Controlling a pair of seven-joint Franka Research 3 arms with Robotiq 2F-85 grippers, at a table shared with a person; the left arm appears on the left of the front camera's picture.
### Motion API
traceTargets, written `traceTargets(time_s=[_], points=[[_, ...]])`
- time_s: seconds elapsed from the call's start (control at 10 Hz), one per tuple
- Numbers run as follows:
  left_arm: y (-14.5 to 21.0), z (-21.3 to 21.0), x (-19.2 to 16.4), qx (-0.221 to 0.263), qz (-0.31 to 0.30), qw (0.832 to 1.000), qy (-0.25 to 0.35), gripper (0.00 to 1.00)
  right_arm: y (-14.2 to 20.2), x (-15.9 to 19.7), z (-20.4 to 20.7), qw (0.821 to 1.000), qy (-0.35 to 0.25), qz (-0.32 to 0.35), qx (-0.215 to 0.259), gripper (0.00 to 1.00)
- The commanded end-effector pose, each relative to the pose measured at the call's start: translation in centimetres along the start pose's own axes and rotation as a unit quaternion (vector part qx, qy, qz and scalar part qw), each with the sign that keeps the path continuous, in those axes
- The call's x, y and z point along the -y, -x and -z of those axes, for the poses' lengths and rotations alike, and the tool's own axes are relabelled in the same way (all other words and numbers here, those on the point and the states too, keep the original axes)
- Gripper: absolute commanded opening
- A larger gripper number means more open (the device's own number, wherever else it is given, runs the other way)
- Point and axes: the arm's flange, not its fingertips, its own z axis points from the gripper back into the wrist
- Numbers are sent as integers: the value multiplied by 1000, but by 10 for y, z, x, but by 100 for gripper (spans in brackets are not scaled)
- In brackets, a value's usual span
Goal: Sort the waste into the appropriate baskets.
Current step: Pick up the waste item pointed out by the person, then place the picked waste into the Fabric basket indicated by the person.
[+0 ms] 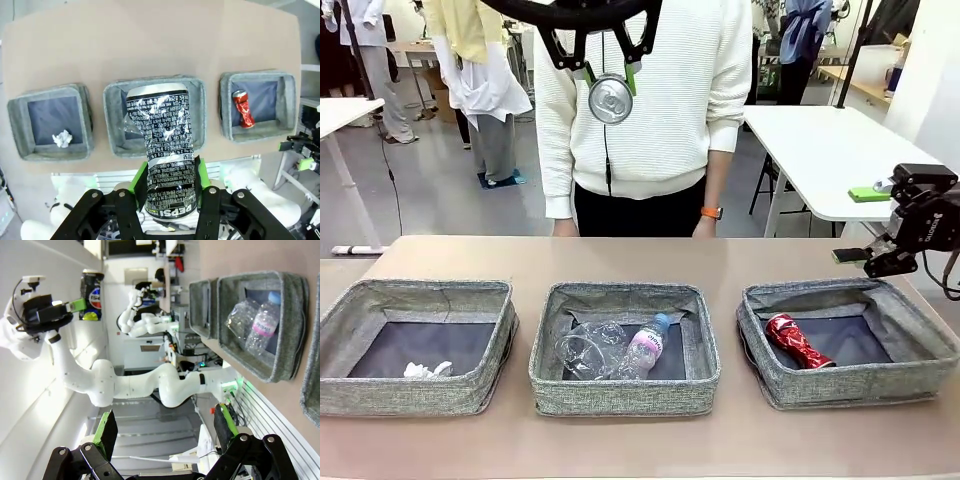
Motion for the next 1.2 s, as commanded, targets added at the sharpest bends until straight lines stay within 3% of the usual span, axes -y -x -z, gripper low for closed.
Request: traceTargets(time_s=[0.0,1.1], points=[[3,-3,-2,4,1,1000,-1,43,1,-3,1,1000,4,9,0,100],[3,-3,-2,4,1,1000,-1,43,1,-3,1,1000,4,9,0,100]])
